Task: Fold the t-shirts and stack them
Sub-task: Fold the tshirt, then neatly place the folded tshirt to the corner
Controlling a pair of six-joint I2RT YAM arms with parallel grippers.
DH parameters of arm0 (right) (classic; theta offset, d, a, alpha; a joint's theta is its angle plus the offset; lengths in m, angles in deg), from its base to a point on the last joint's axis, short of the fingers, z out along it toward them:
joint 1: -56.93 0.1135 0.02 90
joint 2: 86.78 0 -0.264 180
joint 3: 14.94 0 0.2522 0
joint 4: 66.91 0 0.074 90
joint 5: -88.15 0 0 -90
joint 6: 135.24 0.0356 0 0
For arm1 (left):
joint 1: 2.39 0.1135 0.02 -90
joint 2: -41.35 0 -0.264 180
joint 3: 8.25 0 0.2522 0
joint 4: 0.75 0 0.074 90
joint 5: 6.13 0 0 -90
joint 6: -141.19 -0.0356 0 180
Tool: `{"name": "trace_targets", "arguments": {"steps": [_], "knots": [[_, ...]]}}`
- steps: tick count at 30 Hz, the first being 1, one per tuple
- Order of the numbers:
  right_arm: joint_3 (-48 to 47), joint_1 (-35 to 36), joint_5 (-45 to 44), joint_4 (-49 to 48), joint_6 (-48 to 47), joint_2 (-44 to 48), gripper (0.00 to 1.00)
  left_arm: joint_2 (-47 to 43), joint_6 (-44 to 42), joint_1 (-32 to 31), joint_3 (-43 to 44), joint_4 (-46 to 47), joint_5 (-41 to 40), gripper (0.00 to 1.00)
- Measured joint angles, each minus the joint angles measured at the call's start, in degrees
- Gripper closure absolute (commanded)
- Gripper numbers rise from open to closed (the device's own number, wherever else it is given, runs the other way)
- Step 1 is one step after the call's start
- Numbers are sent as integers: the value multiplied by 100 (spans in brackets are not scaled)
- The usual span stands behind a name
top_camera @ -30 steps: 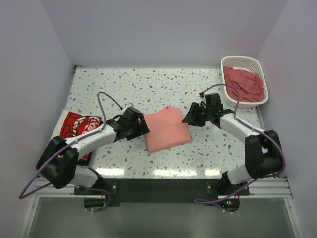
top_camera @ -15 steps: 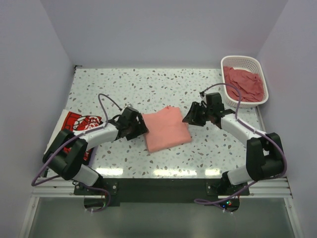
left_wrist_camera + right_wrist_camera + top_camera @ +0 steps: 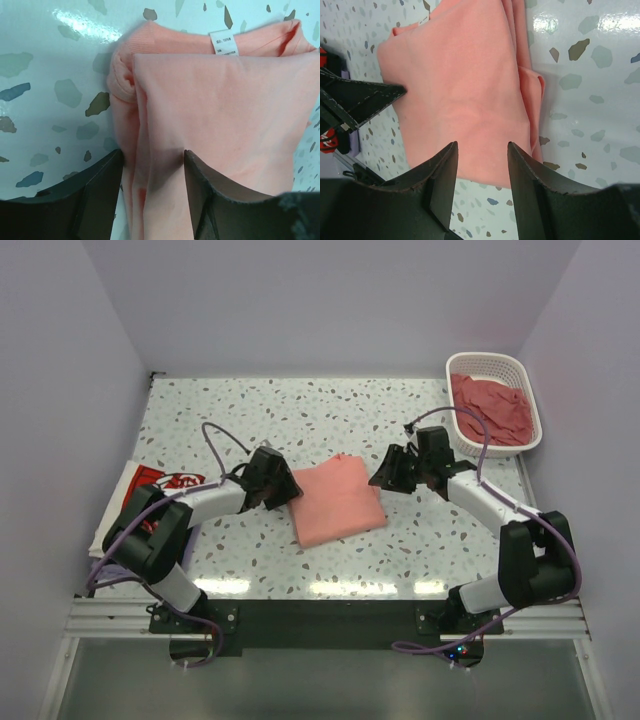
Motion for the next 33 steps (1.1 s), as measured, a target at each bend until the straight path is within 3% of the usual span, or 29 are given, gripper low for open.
{"name": "trace_targets", "arguments": {"steps": [6, 8, 15, 23, 33], "knots": [[0, 0, 0, -4, 4, 0, 52, 205, 380, -267, 219, -299, -446, 72], [0, 0, 2, -7, 4, 0, 52, 354, 595, -420, 411, -468, -608, 100], [0, 0, 0, -4, -2, 0, 52, 428, 1115, -520, 612, -916, -706, 100], [0, 0, 0, 50, -4, 50, 52, 968, 1805, -498, 2144, -3589, -1178, 100], [0, 0, -9, 264, -4, 337, 52, 1357, 1893, 774, 3574, -5167, -1386, 100]]}}
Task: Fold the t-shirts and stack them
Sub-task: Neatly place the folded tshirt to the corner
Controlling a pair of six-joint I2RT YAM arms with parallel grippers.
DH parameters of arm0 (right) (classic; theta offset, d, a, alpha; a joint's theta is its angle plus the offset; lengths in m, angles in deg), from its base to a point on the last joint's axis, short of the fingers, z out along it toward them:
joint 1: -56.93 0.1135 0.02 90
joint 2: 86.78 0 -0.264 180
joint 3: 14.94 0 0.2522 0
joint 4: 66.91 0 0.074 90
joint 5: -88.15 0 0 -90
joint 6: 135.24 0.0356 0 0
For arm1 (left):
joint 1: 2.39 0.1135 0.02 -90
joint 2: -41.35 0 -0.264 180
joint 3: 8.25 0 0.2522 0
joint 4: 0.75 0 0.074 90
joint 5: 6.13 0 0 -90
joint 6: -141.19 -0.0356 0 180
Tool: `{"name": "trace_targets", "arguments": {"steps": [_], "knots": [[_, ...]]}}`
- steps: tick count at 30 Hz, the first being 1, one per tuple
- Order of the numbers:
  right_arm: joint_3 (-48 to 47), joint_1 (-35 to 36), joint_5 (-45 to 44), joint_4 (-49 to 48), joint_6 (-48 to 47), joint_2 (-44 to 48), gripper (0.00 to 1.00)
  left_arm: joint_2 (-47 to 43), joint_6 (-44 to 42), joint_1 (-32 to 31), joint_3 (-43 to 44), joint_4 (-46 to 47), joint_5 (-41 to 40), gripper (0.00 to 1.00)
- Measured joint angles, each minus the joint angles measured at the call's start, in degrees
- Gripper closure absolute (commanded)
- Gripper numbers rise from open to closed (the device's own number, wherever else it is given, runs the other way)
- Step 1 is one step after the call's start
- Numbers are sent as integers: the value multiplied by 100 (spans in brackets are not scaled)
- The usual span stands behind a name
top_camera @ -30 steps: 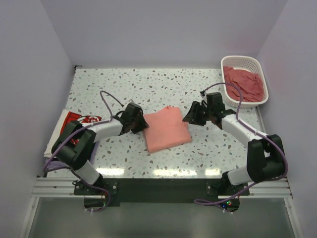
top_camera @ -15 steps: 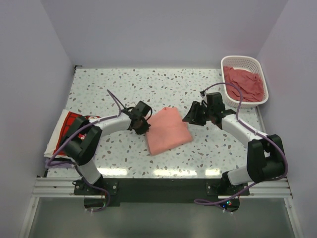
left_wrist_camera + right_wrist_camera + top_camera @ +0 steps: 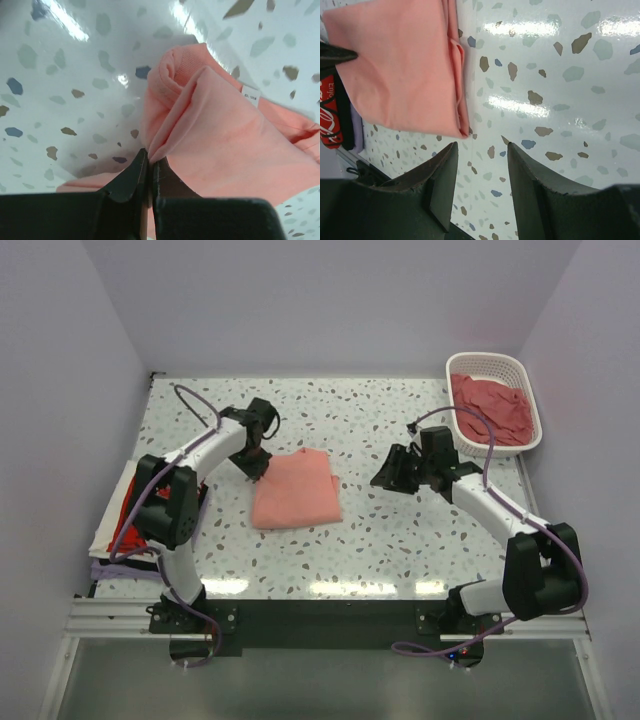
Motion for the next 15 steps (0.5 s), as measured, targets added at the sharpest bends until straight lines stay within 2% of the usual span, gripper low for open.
{"name": "trace_targets", "arguments": {"steps": [5, 15], "knots": [[0, 0, 2, 50, 0, 109, 52, 234, -37, 586, 835, -404, -46, 100], [0, 0, 4, 92, 0, 120, 52, 293, -85, 1731, 1971, -1067, -90, 100]]}}
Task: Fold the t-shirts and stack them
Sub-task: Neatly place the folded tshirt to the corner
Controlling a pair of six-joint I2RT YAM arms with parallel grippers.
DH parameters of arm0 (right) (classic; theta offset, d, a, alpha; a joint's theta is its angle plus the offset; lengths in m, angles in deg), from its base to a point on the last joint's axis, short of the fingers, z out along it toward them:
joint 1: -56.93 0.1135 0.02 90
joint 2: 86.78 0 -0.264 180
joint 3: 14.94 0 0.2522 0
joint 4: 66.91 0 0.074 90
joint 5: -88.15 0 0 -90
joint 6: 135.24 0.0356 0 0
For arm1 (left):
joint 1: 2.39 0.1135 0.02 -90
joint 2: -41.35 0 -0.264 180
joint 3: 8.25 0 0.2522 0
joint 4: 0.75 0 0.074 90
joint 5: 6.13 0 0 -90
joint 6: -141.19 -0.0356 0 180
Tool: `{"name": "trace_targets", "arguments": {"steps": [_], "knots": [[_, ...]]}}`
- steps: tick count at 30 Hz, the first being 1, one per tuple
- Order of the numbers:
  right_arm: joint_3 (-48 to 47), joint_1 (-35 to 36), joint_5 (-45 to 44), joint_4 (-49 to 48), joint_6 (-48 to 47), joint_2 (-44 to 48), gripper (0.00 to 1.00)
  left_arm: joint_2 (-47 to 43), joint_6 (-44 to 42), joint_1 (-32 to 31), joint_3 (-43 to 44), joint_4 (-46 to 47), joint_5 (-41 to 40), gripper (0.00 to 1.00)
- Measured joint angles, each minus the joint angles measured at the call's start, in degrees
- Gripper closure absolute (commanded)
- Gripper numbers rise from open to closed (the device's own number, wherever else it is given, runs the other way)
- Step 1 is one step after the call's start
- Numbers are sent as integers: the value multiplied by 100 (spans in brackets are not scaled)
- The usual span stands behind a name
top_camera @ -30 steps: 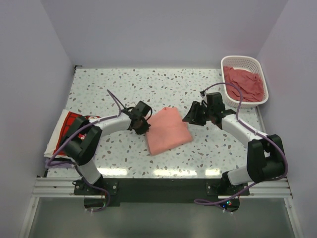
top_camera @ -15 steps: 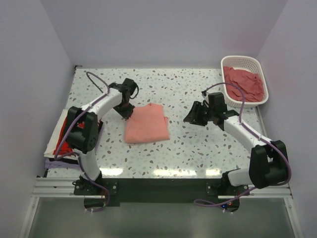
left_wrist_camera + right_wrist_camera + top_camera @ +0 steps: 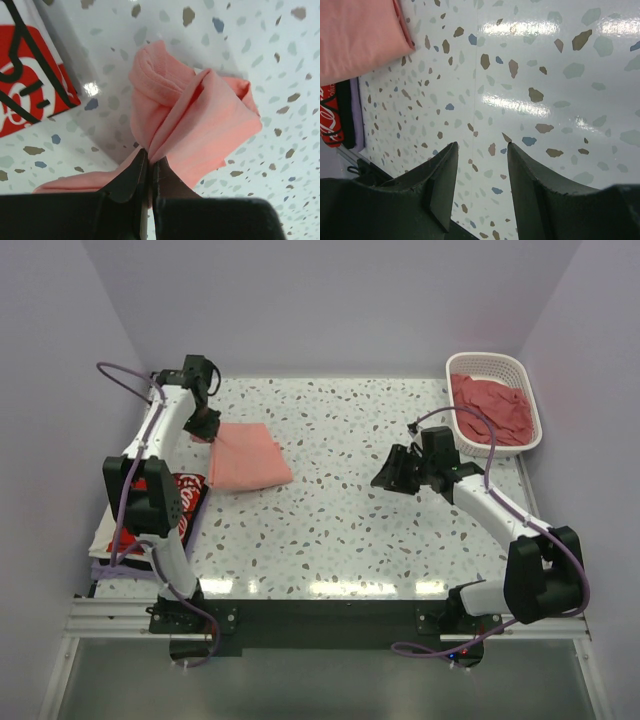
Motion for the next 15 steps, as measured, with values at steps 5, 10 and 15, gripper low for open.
{"name": "trace_targets", "arguments": {"steps": [5, 10, 15], "knots": [[0, 0, 0, 37, 0, 0, 52, -4, -101, 577, 243, -190, -39, 100], [-2, 0, 4, 46, 0, 0, 52, -4, -275, 1209, 396, -365, -39, 100], [-2, 0, 7, 50, 2, 0, 52, -4, -481, 1683, 855, -584, -46, 100]]}}
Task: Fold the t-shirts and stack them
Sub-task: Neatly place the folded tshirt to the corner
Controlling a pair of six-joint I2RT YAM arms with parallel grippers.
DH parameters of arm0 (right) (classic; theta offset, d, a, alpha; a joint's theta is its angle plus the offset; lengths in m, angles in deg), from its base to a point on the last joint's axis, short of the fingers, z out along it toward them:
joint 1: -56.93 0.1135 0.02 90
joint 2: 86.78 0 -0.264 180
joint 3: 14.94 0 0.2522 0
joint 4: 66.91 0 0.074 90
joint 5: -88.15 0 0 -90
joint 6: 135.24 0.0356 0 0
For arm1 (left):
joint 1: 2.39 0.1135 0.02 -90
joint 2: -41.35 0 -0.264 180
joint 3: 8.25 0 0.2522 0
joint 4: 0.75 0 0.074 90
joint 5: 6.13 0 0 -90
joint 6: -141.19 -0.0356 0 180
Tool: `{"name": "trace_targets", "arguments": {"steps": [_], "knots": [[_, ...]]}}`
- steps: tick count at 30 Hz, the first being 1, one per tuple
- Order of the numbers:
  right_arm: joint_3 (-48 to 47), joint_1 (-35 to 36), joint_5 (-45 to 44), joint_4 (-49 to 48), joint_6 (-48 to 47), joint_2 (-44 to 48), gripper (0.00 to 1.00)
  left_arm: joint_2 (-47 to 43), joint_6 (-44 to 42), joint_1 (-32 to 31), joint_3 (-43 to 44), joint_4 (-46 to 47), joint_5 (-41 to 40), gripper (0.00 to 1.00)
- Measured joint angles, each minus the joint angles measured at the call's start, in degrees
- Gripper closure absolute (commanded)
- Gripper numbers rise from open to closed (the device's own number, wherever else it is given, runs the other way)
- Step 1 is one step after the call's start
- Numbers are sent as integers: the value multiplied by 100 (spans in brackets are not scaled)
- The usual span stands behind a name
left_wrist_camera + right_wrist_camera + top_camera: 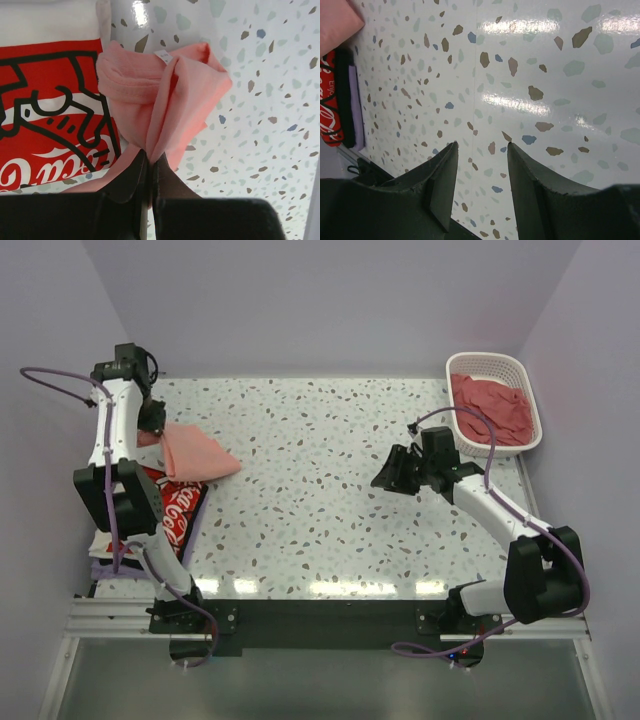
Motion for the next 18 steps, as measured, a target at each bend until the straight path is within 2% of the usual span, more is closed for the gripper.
{"name": "trace_targets", "arguments": {"steps": [18], "knots": [[-26, 0, 4, 63, 24, 83, 52, -227, -501, 448, 811, -291, 76, 100]]}}
